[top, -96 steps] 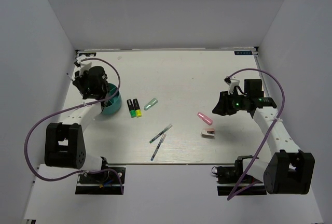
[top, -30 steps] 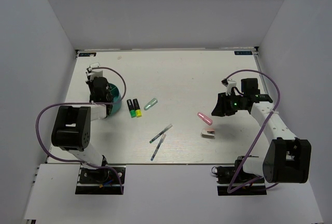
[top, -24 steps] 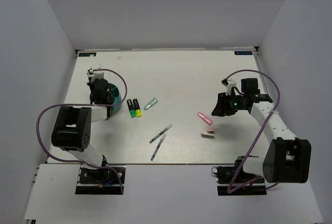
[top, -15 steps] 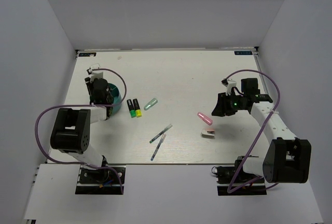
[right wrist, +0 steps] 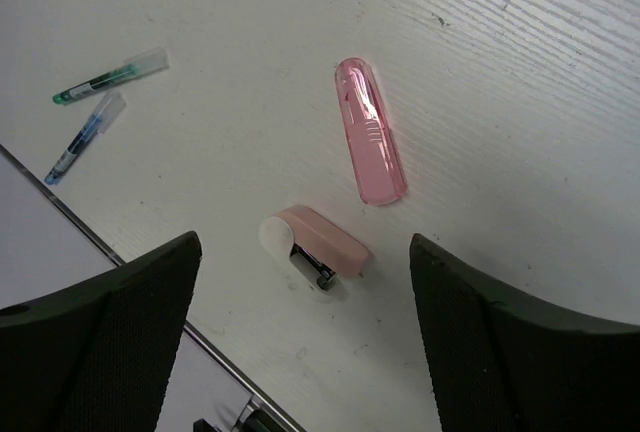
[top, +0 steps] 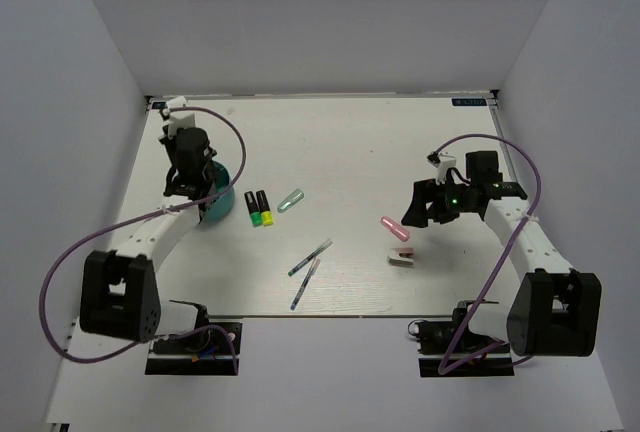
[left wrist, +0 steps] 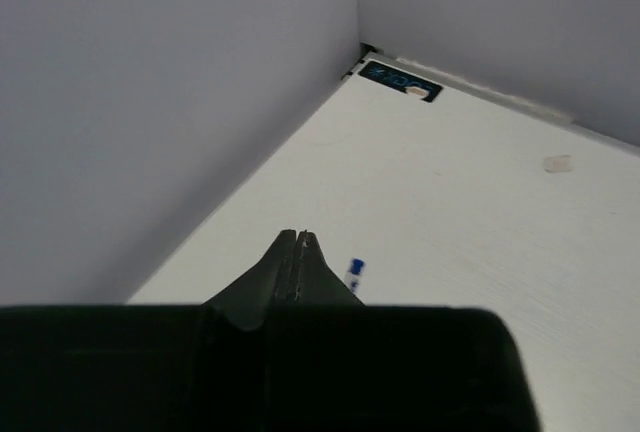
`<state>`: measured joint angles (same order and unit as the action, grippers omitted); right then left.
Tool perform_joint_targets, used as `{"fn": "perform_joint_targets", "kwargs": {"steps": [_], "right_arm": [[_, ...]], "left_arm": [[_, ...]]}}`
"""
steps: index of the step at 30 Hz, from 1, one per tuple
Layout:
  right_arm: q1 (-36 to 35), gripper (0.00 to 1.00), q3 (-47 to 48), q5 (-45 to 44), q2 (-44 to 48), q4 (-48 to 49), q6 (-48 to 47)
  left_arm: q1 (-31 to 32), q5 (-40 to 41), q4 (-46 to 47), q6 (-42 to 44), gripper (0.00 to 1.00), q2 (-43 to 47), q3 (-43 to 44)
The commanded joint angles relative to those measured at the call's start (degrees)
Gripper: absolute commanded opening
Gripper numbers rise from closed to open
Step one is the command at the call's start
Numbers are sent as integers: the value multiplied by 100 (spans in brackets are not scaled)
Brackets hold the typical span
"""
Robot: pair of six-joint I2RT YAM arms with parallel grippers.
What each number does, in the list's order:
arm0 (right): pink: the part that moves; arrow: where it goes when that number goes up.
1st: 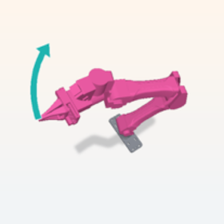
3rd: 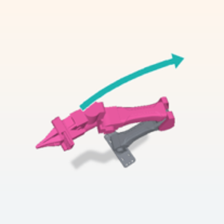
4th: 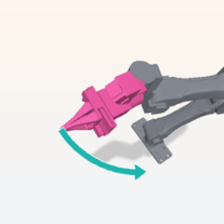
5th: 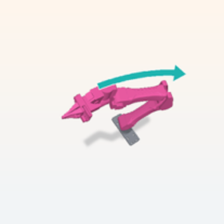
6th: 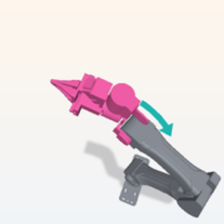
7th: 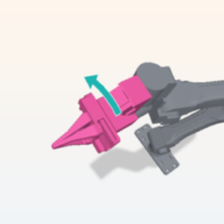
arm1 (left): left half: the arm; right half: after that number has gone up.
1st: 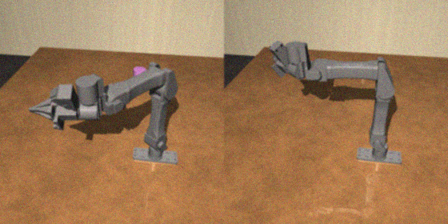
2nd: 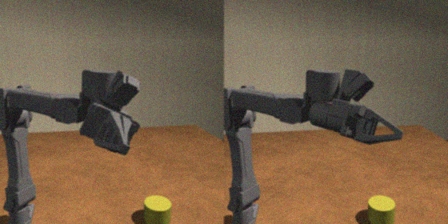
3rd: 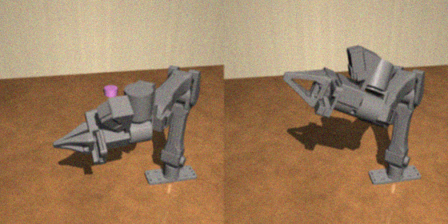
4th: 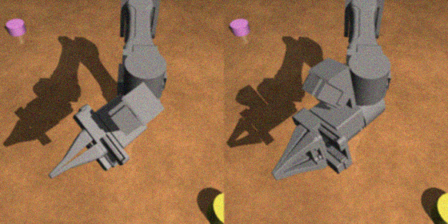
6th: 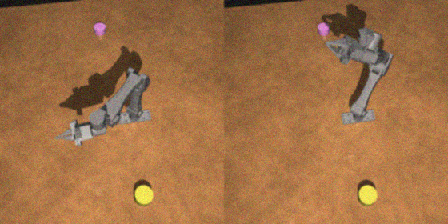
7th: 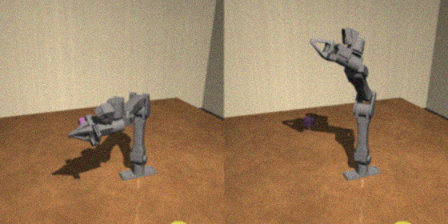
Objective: Sort the stationery into containers
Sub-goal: Place the pen in the storage box, then pick up the pen from the center of the board.
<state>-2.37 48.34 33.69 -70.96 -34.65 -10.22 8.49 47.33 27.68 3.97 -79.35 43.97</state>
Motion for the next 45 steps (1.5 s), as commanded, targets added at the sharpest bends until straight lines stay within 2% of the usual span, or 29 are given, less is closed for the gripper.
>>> {"fn": "perform_joint_targets", "kwargs": {"steps": [1,2,3,4,5,6,7,8,9,10,11,12,13,14,15,16,17,19,21,22,23,24,26,33,45], "right_arm": [[-18,87,273,216,179,-111,-103],[-9,68,334,304,161,-129,-164],[-18,40,352,348,196,-234,-182],[-18,10,378,383,214,-252,-217],[-35,0,396,392,231,-270,-252],[-53,0,387,392,319,-322,-340],[-70,0,387,419,319,-331,-375],[-123,0,396,445,319,-366,-437],[-132,32,474,437,302,-419,-550],[-175,50,501,454,293,-515,-578],[-246,61,519,471,284,-560,-604],[-316,66,597,472,241,-595,-665],[-351,66,624,445,232,-613,-683],[-421,61,633,428,197,-656,-683],[-474,55,633,410,205,-631,-675],[-492,41,624,332,197,-595,-631],[-527,36,598,322,223,-569,-648],[-571,30,537,252,205,-551,-622],[-607,30,528,199,197,-534,-622],[-615,33,502,138,214,-525,-622],[-598,37,501,129,197,-516,-639],[-598,37,484,103,214,-533,-648],[-607,40,440,67,223,-516,-657],[-572,42,431,59,267,-542,-718],[-580,43,431,76,240,-586,-798]], "left_arm": [[503,278,-2297,-833,0,1050,952],[626,-185,-4234,-1175,0,1193,1104],[680,-755,-4741,-2223,1,1498,1236],[863,-1544,-5129,-2408,17,1562,1455],[908,-2013,-6003,-2610,31,1615,1527],[970,-2522,-6220,-2559,49,1590,1588],[1153,-3876,-6718,-2411,66,1537,1850],[1224,-4324,-6958,-2279,73,1441,1939],[1295,-4625,-7378,-2069,73,1240,2080],[1539,-5280,-7583,-1771,74,1203,2072],[1759,-5469,-7593,-1629,72,1168,2029],[2014,-5706,-7637,-1497,60,1141,2002],[2155,-5865,-7655,-1104,51,1037,1915],[2583,-6058,-7655,-995,38,984,1888],[2753,-6043,-7664,-881,17,913,1922],[2885,-6051,-7646,-776,12,652,1932],[3339,-5904,-7603,-740,10,553,1932],[3632,-5814,-7279,-626,22,151,1993],[4001,-5604,-7084,-581,32,-192,2168],[4124,-5525,-7023,-573,41,-334,2230],[4221,-5289,-6900,-520,54,-562,2352],[4248,-5252,-6838,-528,56,-816,2414],[4301,-5129,-6785,-546,56,-1290,2546],[4328,-4760,-6391,-546,57,-2223,2819],[4327,-4760,-6187,-608,56,-2726,2837]]}}
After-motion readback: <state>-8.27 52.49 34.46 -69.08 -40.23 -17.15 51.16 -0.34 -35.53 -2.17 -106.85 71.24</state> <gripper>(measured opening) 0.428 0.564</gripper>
